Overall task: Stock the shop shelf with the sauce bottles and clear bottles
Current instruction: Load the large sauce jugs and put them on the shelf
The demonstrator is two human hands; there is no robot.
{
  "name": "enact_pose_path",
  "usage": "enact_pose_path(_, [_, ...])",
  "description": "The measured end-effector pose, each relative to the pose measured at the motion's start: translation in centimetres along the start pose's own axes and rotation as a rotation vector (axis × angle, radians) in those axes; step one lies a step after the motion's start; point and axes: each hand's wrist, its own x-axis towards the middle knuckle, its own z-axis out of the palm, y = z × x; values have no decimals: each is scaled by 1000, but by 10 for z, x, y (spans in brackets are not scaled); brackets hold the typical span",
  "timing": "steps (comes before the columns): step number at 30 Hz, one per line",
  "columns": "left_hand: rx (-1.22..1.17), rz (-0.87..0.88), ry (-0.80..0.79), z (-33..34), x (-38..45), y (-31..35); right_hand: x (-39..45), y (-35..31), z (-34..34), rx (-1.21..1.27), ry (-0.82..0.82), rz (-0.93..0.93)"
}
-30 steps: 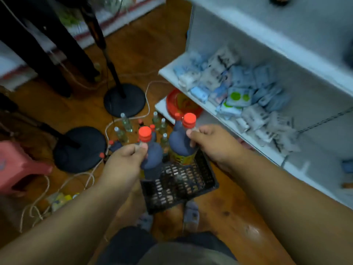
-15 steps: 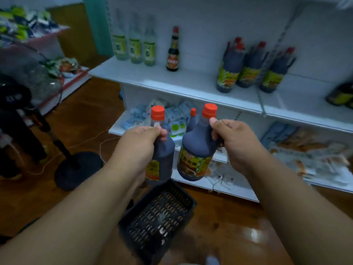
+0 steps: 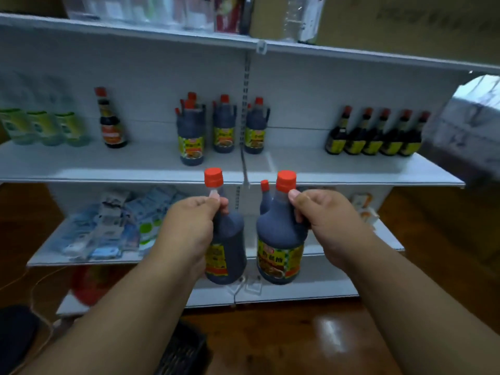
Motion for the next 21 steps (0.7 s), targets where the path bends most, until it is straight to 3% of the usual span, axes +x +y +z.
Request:
enact_pose_path(8, [-133,-97,-26,134,23,0,58,39,-114,50,58,85])
enact_pose_path(18, [-106,-207,-137,225,137,10,181,89,-140,46,144,115])
enact_pose_path(21, [-126,-146,-149,247,171,12,217,88,-155,47,168,89])
